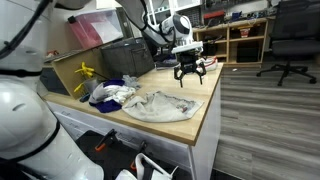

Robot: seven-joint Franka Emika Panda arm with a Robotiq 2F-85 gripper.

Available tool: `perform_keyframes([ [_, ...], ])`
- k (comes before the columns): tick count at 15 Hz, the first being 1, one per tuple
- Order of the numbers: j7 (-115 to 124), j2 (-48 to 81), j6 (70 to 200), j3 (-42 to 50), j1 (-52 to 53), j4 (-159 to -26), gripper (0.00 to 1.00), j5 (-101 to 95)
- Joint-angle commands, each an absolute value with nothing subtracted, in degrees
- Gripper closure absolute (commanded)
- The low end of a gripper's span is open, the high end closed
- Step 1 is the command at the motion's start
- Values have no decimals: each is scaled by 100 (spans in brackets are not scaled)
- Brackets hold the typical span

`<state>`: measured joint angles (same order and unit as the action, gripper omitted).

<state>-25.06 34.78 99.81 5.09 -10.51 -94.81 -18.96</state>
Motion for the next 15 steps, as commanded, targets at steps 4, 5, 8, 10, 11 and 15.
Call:
perform_keyframes([
  [4,-2807,3487,10066,468,-1134,-9313,0,-2034],
  [5,-2764,3371,10247,453,-1170,-9438,0,-1951],
  [8,-2569,3201,10508,479,-1225,-9609,0,-1768],
  [10,-2107,3096,10241,519,-1224,-9571,0,-1440],
  [11,-1787,3012,10167,566,-1186,-9572,0,-1346],
  [15,-1722,3152,9923,559,-1190,-9326,0,-1351],
])
